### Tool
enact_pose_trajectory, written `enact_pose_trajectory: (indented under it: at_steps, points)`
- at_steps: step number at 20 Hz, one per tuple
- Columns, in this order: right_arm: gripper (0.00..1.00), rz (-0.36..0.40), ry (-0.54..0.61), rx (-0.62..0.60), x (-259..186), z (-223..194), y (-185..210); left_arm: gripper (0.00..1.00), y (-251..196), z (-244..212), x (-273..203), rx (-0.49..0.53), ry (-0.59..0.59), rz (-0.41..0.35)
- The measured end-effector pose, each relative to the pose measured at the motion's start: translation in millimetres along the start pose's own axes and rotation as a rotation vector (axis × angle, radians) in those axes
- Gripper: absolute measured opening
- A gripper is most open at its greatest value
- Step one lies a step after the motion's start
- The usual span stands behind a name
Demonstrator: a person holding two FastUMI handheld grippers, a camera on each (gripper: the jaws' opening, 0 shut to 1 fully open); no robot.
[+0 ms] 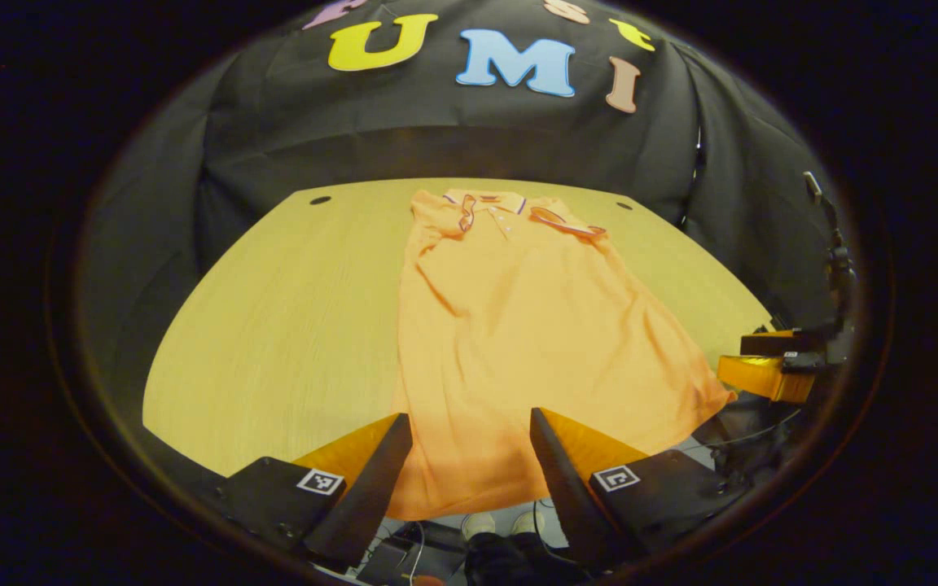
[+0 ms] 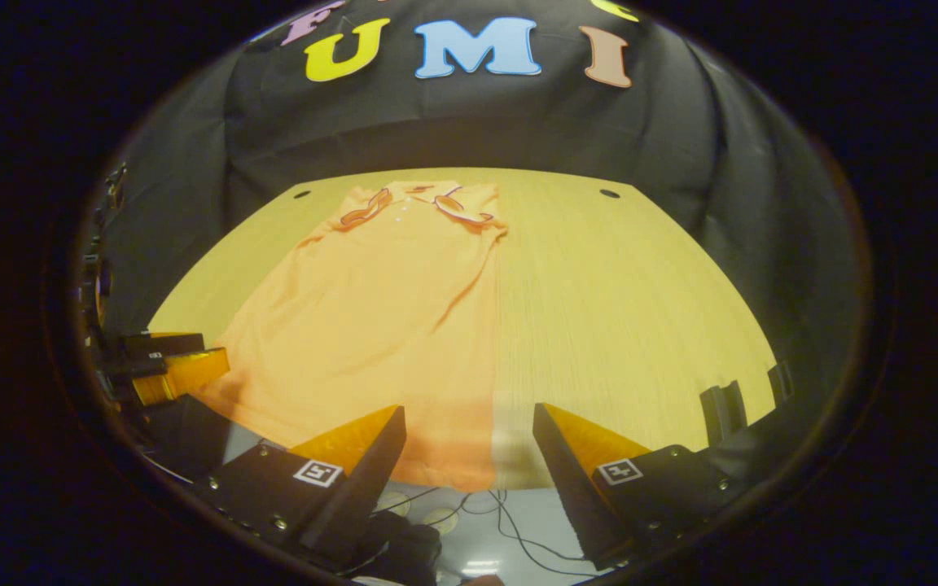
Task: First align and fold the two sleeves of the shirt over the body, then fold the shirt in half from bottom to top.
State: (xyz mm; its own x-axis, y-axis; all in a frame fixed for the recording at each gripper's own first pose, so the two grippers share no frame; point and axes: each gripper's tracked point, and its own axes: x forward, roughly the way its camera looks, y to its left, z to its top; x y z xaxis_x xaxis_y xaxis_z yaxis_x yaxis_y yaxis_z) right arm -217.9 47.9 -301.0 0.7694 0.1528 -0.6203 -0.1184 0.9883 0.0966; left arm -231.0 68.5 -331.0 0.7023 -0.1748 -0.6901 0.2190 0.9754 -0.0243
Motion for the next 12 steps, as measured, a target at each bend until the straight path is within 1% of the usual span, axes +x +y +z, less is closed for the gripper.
enact_pose_trajectory:
  at_steps: [4,7,9,12]
  points:
    - [0.98,-0.011,0.048,0.027,7,-15,6,0.95,5,-15,-3,0.001,0.011,-0.019]
    - [0.98,-0.018,0.066,0.021,9,-23,13,0.94,7,-22,-3,-0.006,0.017,-0.027]
    - [0.98,-0.029,0.073,0.012,12,-27,15,0.96,7,-26,0,-0.016,0.029,-0.022]
    - [0.98,-0.037,0.092,0.005,16,-35,17,0.96,6,-26,0,-0.004,0.012,-0.017]
